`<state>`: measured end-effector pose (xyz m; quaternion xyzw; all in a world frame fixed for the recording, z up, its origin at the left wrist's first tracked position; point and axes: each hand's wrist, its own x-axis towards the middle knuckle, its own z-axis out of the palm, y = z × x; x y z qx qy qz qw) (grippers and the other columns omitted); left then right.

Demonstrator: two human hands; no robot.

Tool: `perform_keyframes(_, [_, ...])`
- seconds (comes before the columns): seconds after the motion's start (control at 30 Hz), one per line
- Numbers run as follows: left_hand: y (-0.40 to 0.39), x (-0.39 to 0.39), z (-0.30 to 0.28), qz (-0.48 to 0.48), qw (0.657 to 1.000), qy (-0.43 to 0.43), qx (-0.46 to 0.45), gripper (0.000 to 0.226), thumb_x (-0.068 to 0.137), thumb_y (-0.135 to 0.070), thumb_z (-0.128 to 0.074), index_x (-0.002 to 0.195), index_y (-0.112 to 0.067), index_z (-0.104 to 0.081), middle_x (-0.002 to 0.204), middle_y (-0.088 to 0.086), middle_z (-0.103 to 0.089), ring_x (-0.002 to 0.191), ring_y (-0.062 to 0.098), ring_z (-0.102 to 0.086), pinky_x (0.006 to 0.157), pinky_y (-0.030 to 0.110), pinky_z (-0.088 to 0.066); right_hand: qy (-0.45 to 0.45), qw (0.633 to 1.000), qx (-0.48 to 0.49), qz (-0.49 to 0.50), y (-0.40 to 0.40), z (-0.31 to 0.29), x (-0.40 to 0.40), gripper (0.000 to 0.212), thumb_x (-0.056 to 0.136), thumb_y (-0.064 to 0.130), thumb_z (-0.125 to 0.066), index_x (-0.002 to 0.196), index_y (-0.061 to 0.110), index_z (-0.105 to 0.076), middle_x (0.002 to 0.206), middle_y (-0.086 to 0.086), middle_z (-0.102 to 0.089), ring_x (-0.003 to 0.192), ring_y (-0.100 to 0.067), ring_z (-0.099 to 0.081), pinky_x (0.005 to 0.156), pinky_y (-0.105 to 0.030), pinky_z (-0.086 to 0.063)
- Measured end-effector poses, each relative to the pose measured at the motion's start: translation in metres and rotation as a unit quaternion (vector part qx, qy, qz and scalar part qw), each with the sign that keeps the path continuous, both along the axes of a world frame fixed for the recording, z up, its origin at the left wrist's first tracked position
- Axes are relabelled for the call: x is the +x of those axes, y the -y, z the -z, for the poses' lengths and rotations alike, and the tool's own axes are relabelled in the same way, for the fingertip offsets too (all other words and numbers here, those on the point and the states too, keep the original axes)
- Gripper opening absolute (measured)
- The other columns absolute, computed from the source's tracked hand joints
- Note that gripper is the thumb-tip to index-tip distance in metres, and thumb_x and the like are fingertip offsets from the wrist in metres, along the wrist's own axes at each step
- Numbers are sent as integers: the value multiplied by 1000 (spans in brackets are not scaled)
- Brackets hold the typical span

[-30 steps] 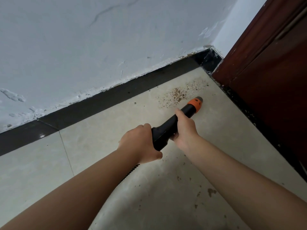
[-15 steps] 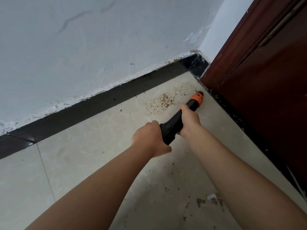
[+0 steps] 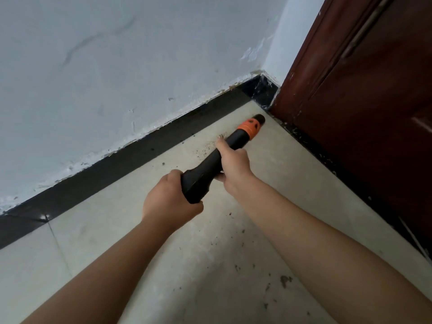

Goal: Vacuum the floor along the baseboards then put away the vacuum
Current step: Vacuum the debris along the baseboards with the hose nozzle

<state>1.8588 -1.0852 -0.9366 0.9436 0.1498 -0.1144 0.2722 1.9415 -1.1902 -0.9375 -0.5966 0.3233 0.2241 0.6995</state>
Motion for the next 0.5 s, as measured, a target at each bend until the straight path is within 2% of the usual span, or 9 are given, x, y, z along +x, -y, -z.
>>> perform_keyframes(0.1, [-25,-12,-7,-25,999,25,28,37,72,-29,-69,98,-17,-46,93,-2,-49,81,18,-48,60,27,-35,-23,999,37,-18,-23,-6,-10,57,88,24,-63,136,10,-35,127,-12,-52,113,-30,-55,87,-42,-54])
perform_keyframes(0.2, [-51,-26,-10,-46,994,47,83,40,74,-24,-68,107,-11,-50,101,5,-51,95,25,-49,71,32,-41,-53,995,86,-22,-50,-11,-24,58,84,19,-68,132,7,-39,122,-14,-56,108,-32,-58,78,-40,-57])
perform_keyframes(0.4, [-112,-68,-15,-137,982,56,118,47,68,-12,-69,111,-7,-51,106,11,-55,101,31,-49,75,34,-37,-68,987,128,-74,-117,-21,-57,58,83,16,-70,131,8,-39,124,-15,-56,107,-32,-59,75,-39,-56])
perform_keyframes(0.5, [-141,-96,-22,-166,976,47,136,54,66,-9,-71,117,-6,-51,111,13,-55,104,33,-49,79,37,-38,-85,980,145,-106,-151,-21,-79,58,83,17,-70,132,8,-40,126,-14,-54,109,-32,-58,78,-41,-56])
